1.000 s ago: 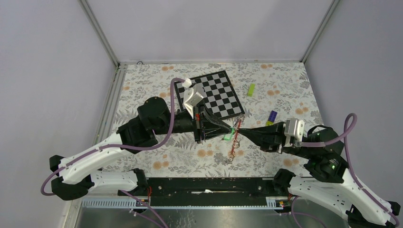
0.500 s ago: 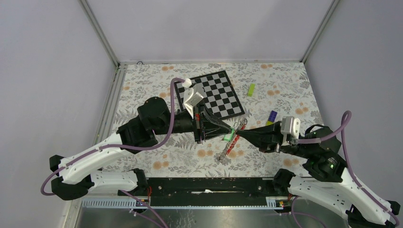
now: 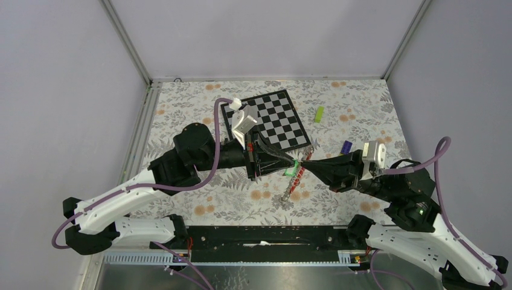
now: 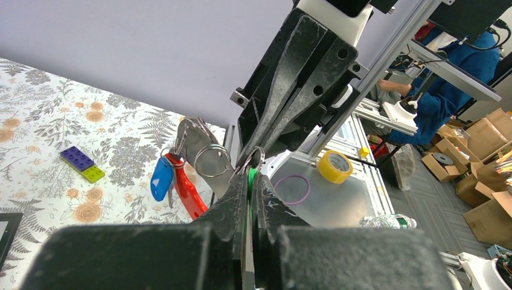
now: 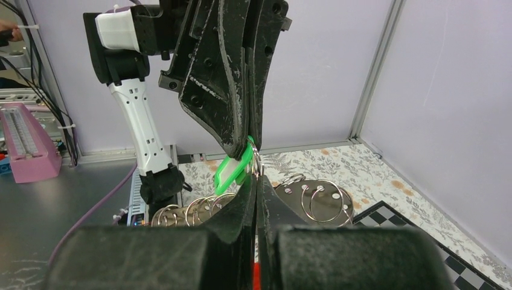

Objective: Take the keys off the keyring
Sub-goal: Remove the key from the keyring.

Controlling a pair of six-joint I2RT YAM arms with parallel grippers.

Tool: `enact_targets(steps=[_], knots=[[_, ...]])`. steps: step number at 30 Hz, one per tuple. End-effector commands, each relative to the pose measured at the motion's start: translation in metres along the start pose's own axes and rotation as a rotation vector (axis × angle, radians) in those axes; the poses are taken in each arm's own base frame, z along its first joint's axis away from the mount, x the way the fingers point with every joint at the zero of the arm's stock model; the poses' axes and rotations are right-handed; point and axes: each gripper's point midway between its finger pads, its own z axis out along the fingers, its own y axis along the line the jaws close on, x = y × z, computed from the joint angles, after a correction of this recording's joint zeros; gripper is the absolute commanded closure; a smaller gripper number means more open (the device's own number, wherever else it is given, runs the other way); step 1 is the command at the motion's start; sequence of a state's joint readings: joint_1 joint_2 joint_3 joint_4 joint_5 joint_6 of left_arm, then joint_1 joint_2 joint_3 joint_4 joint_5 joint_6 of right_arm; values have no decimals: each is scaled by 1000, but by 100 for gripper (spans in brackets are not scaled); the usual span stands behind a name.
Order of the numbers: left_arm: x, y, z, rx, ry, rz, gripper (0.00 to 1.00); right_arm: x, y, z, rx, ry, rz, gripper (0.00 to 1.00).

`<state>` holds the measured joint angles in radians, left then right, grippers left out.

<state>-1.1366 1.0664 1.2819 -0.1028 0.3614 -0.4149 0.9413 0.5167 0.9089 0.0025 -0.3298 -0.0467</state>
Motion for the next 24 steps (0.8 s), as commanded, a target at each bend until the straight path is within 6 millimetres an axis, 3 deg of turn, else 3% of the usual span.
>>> enact_targets(steps=[1, 24], knots=[[-21, -8, -5, 18, -70, 34, 100, -30, -8, -1, 49, -103, -12, 100], [-18, -8, -8, 12, -66, 33, 100, -42, -16, -12, 117, -148, -28, 100]])
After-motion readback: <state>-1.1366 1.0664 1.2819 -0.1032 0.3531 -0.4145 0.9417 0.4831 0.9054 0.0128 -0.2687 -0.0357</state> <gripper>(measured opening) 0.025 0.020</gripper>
